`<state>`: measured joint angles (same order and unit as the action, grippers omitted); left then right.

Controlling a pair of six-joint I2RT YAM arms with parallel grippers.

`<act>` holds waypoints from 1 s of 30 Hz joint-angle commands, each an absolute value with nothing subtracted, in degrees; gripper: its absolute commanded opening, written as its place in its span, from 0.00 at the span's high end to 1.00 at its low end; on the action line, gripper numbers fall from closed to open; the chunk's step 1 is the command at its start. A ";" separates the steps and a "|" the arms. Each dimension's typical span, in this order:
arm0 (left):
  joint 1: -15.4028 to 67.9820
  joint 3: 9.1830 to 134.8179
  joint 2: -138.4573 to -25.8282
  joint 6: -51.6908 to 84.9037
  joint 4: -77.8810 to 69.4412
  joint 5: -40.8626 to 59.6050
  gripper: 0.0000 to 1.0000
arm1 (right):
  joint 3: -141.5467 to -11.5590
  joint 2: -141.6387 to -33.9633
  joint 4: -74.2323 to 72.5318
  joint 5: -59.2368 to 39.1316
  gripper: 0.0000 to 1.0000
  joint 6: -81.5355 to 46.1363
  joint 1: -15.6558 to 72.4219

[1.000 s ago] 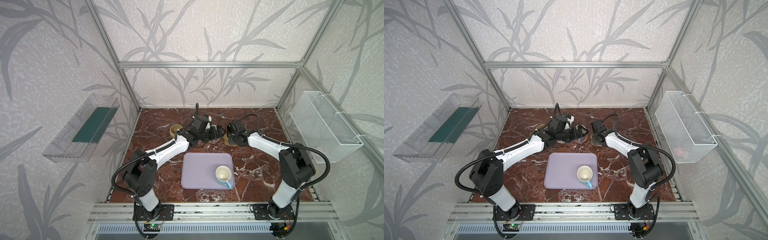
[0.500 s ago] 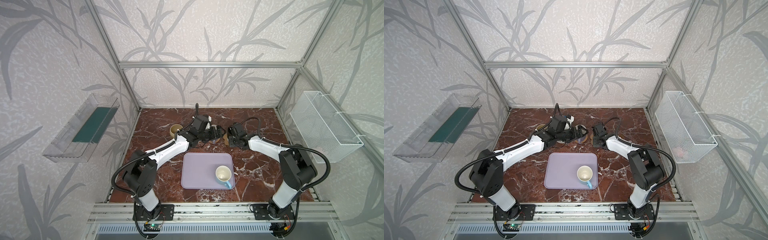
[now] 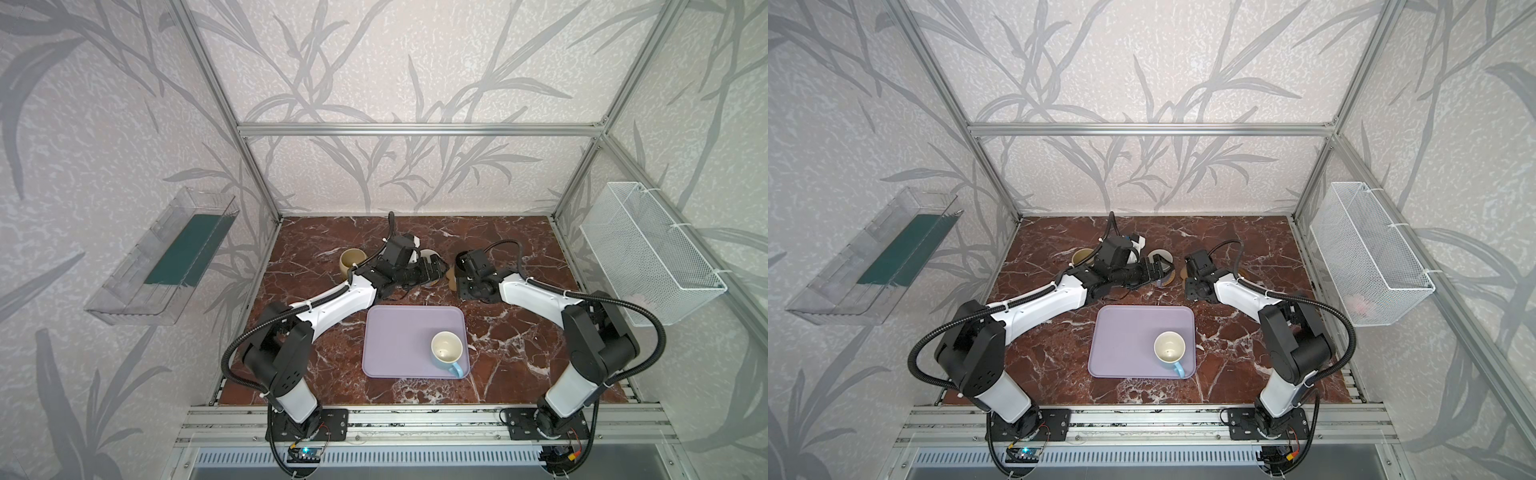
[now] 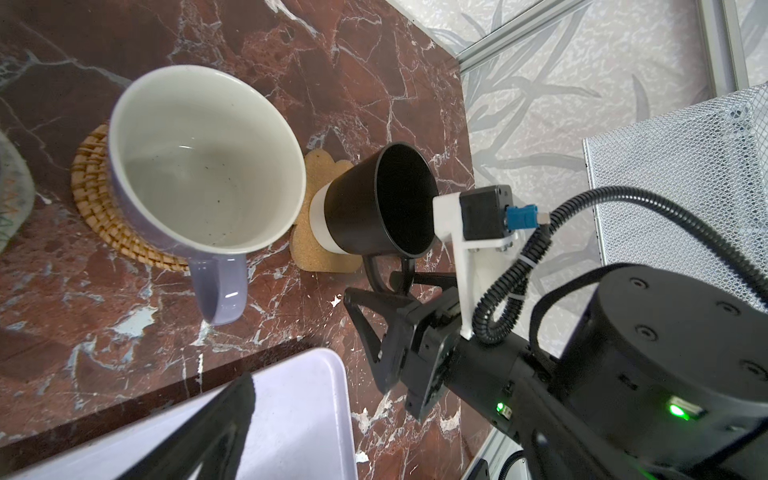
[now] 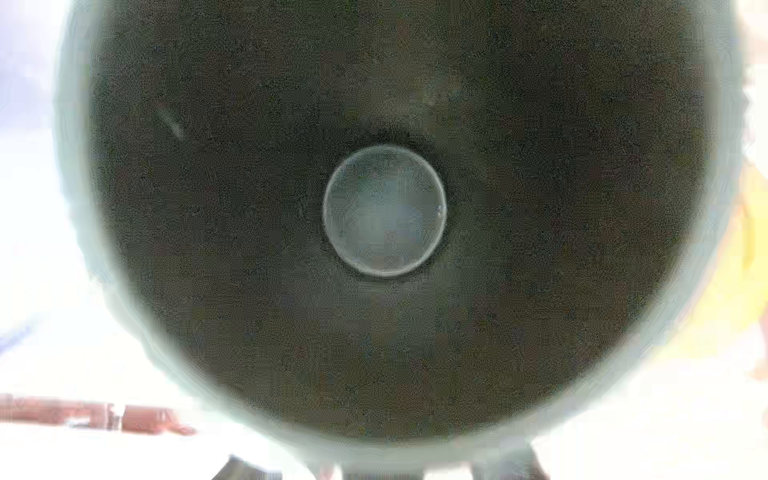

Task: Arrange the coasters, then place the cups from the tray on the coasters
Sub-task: 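Release the black mug and draw the right gripper back toward the tray, then lower the right gripper into the light-blue mug on the tray while the left gripper hovers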

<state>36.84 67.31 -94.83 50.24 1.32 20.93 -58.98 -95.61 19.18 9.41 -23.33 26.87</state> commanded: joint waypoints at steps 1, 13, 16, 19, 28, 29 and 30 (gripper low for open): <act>36.45 66.12 -91.66 51.15 0.23 21.27 0.01 | -57.33 -90.78 17.09 6.04 0.01 -23.43 26.68; 34.60 61.83 -84.34 49.71 3.05 21.51 0.01 | -52.80 -74.40 17.23 0.51 0.01 -19.75 26.67; 33.78 60.20 -81.48 49.31 3.67 22.77 0.01 | -51.44 -70.16 18.04 -1.41 0.01 -18.39 26.69; 33.01 59.01 -78.68 48.47 5.62 24.64 0.01 | -50.27 -65.93 20.12 -6.56 0.01 -16.57 26.71; 32.18 56.16 -70.79 41.96 16.70 29.62 0.01 | -44.60 -54.62 26.56 -15.81 0.01 -14.76 26.89; 32.17 55.55 -70.22 41.55 16.58 31.03 0.01 | -43.47 -53.35 26.40 -16.70 0.01 -14.50 27.06; 32.23 54.90 -69.65 41.54 16.44 32.17 0.01 | -42.58 -52.39 26.20 -17.72 0.01 -14.79 27.34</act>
